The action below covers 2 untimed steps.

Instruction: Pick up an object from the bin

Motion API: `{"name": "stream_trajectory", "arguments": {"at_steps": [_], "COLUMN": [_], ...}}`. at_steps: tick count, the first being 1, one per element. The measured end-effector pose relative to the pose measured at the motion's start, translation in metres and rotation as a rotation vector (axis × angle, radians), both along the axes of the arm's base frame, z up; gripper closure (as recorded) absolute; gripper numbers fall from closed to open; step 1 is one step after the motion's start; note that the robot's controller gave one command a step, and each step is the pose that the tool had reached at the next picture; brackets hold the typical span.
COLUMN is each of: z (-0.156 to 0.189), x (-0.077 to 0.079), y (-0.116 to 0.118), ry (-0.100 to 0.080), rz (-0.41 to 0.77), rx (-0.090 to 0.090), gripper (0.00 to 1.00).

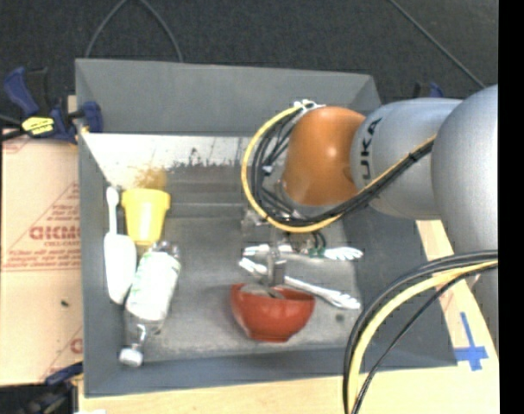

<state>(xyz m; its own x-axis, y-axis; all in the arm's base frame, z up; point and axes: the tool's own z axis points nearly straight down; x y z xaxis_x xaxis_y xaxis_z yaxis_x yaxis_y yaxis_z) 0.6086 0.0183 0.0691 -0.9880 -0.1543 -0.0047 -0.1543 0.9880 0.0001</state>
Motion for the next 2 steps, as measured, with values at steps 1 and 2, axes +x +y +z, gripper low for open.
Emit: {"name": "stream_trajectory", "arguments": {"at_steps": [1,2], "z": [0.002,0.002], "x": [-0.002,-0.038], "y": [-0.051,-0.063], "ry": [-0.001,-0.001], "rz": [-0.043,-0.256], "rx": [0.002,0.003], "gripper": [0.00,0.00]}}
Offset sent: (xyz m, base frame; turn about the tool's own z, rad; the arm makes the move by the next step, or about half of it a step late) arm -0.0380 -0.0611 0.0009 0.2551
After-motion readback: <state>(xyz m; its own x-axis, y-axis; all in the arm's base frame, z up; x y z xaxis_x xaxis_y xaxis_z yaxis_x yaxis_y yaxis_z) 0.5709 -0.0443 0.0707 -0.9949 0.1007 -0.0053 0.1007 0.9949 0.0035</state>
